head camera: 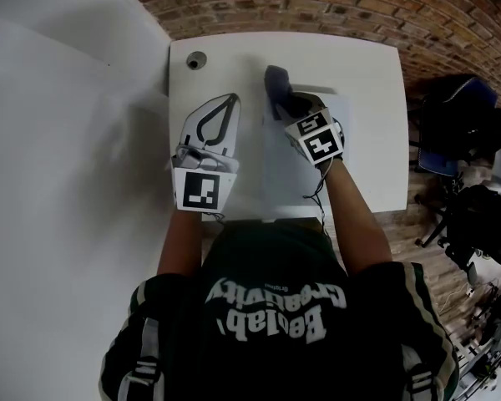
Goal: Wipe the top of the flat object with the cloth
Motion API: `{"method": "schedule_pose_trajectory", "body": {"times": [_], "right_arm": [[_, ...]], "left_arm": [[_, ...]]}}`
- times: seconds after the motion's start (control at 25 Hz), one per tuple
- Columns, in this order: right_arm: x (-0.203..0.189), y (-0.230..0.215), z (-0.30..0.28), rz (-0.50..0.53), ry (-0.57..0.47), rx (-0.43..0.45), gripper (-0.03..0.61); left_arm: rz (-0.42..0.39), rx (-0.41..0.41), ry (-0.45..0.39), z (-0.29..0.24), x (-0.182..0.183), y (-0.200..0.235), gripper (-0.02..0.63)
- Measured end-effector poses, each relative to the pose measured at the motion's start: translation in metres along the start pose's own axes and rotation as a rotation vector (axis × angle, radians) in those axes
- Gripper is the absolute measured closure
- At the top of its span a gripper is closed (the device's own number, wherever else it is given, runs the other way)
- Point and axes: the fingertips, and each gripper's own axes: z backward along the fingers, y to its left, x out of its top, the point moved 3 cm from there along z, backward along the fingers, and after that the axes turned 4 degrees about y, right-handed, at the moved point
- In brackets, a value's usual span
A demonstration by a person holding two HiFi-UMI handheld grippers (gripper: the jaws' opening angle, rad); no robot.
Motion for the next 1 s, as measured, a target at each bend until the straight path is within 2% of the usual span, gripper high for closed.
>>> {"method": "schedule_pose_trajectory", "body": {"times": [0.2,0.52,0.72,1.0], "right_arm": [[-0.024,0.012,-0.034,-0.015,0.132,0.066,0.497],[-0.028,0.014,-0.038,0.015,0.154,0.066,0.497],[-0.036,-0.003,-0.028,0.005,0.171,0.014,0.497],[-0.069,-0.051,0.002,-0.049,0.212,-0.093,0.497]], "left_arm": [[0.017,0.015,0.008,0.006,-0.008,0.004,0.618],[0.016,0.013,0.012,0.006,-0.011,0.008,0.618],[0.016,-0.018,-0.005,-0.002,-0.008,0.001,0.618],[0.027,-0.071,-0.006,-0.018,-0.004,-0.014,0.618]]}}
